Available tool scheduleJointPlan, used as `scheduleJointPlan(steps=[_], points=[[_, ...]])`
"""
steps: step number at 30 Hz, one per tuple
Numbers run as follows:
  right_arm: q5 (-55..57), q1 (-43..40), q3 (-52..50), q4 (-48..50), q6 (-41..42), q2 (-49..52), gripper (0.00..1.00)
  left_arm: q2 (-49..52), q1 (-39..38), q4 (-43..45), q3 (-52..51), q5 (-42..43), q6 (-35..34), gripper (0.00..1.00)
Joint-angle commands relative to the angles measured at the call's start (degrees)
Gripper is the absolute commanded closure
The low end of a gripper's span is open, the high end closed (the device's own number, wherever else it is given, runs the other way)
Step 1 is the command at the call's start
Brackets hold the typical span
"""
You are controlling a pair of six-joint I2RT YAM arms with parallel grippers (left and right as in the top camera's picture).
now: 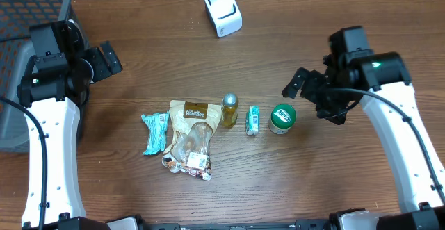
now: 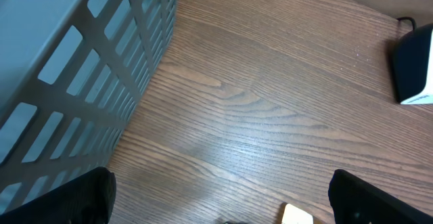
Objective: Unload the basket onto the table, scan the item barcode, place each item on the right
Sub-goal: 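Swing the right gripper over the green-lidded jar, then lower the right gripper and close it around the jar's green lid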
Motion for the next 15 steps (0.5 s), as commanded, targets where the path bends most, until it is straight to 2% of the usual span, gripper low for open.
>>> scheduleJointPlan(steps=[1, 4, 8, 15], points=[[6.2, 3.8, 0.9, 0.9, 5.6, -0.2, 0.0, -0.3, -0.1, 0.0, 1.3, 0.0, 1.1, 0.0], [6.3, 6.4, 0.2, 2.5, 5.6, -0.2, 0.0, -0.3, -0.1, 0.0, 1.3, 0.0, 1.1, 0.0], [7.8, 9.8, -1.7, 5.3, 9.7, 0.0, 0.0, -0.3, -0.1, 0.0, 1.3, 0.0, 1.1, 0.0], [15.9, 14.0, -2.1, 6.3, 15.8, 4.1, 0.0, -0.3, -0.1, 0.0, 1.3, 0.0, 1.1, 0.0]])
